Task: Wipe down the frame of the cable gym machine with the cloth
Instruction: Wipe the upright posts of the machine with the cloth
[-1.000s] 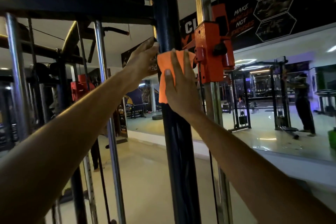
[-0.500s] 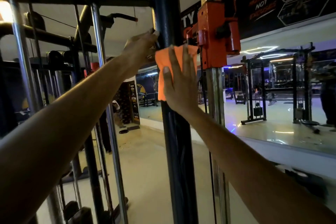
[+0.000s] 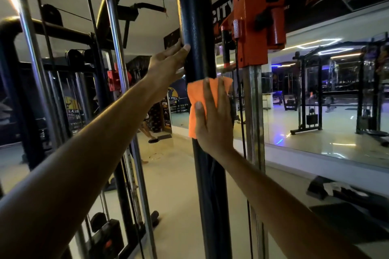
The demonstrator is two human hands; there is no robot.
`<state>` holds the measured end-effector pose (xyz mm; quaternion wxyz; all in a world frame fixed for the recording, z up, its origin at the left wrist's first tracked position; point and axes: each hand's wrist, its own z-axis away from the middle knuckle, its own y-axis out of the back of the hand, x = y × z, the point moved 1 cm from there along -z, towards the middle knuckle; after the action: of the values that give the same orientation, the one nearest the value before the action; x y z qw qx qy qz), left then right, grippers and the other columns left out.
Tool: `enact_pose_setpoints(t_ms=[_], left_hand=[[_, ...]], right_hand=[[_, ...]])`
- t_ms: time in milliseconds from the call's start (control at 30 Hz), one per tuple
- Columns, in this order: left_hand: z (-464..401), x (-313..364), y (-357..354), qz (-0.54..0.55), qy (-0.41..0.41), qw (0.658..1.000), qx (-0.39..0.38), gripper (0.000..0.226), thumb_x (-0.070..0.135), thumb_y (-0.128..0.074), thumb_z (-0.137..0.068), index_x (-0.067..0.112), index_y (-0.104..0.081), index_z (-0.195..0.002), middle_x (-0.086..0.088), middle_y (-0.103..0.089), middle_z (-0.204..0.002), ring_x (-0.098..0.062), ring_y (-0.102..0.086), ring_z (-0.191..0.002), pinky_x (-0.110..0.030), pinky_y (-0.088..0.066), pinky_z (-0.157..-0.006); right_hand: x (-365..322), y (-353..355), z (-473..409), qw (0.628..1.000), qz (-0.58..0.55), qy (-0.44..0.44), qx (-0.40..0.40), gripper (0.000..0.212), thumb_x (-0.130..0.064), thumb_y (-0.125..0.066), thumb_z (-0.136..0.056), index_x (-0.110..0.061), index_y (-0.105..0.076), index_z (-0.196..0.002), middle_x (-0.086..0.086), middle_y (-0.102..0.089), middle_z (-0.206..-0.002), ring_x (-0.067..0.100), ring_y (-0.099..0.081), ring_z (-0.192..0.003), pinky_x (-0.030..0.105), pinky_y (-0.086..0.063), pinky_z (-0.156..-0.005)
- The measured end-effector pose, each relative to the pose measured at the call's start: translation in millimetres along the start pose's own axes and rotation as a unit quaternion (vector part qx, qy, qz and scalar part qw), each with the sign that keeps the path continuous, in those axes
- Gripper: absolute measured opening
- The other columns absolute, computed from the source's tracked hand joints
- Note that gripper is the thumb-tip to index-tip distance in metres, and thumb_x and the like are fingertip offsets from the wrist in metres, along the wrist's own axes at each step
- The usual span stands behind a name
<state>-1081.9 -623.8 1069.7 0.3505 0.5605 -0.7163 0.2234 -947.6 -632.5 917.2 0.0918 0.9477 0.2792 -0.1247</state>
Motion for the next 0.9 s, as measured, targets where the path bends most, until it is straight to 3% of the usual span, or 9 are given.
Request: enact_pose_setpoints(t_ms=[167,333,400,500,700,767,900], left_hand=[[4,-13,1,0.014,0.01,1.0,0.018,0.049,0.035,-0.072,-0.104,0.021,-0.063,-0.149,0.0,-0.075,-0.134,-0.017,-0.073,-0.122,-0.041,-0.059,-0.106],[20,-31,2,0.039,0.047,0.998,0.001,0.048,0.034,-0.07,-0.105,0.024,-0.062,-0.15,0.004,-0.078,-0.125,-0.014,-0.072,-0.115,-0.027,-0.063,-0.088],[23,-34,4,0.039,0.049,0.998,-0.004,0.049,0.033,-0.07,-0.105,0.024,-0.06,-0.151,0.002,-0.077,-0.13,-0.012,-0.073,-0.119,-0.03,-0.062,-0.093],[23,-36,4,0.039,0.049,0.998,-0.015,0.05,0.032,-0.07,-0.104,0.023,-0.059,-0.152,0.002,-0.074,-0.135,-0.013,-0.073,-0.122,-0.035,-0.059,-0.105],[25,-41,4,0.037,0.052,0.998,-0.003,0.045,0.034,-0.072,-0.103,0.025,-0.062,-0.146,0.001,-0.076,-0.132,-0.014,-0.074,-0.119,-0.04,-0.058,-0.106],[30,-47,5,0.045,0.059,0.997,-0.02,0.037,0.033,-0.071,-0.103,0.028,-0.064,-0.14,0.0,-0.076,-0.132,-0.015,-0.074,-0.12,-0.041,-0.057,-0.106],[45,-63,6,0.071,0.079,0.994,-0.025,0.053,0.034,-0.076,-0.1,0.023,-0.061,-0.15,-0.001,-0.072,-0.14,-0.016,-0.069,-0.13,-0.044,-0.052,-0.116]], right_hand=[[-8,1,-43,1.0,-0.001,0.018,0.015,0.061,-0.038,-0.04,-0.118,-0.03,-0.017,-0.175,0.006,0.001,-0.183,0.035,-0.008,-0.168,0.064,-0.042,-0.121],[16,-6,65,1.0,0.012,0.001,-0.028,0.063,-0.034,-0.042,-0.116,-0.023,-0.02,-0.174,0.006,0.004,-0.183,0.033,-0.006,-0.169,0.064,-0.04,-0.123],[22,-6,84,0.999,0.009,0.0,-0.041,0.064,-0.033,-0.045,-0.115,-0.022,-0.021,-0.174,0.006,0.004,-0.183,0.034,-0.004,-0.169,0.067,-0.039,-0.122],[15,-6,53,0.999,0.009,-0.006,-0.034,0.064,-0.036,-0.042,-0.116,-0.026,-0.019,-0.174,0.006,0.005,-0.183,0.033,-0.004,-0.169,0.067,-0.037,-0.123],[2,1,-9,1.0,-0.012,0.003,-0.012,0.063,-0.037,-0.041,-0.118,-0.031,-0.015,-0.175,0.003,0.003,-0.183,0.033,-0.008,-0.168,0.065,-0.04,-0.123],[8,-1,15,1.0,-0.006,0.003,-0.019,0.063,-0.036,-0.041,-0.118,-0.03,-0.014,-0.175,0.003,0.006,-0.183,0.032,-0.008,-0.168,0.063,-0.042,-0.122],[26,-7,100,0.998,0.005,-0.015,-0.053,0.065,-0.035,-0.042,-0.116,-0.025,-0.017,-0.175,0.007,0.006,-0.183,0.033,-0.008,-0.169,0.065,-0.039,-0.123]])
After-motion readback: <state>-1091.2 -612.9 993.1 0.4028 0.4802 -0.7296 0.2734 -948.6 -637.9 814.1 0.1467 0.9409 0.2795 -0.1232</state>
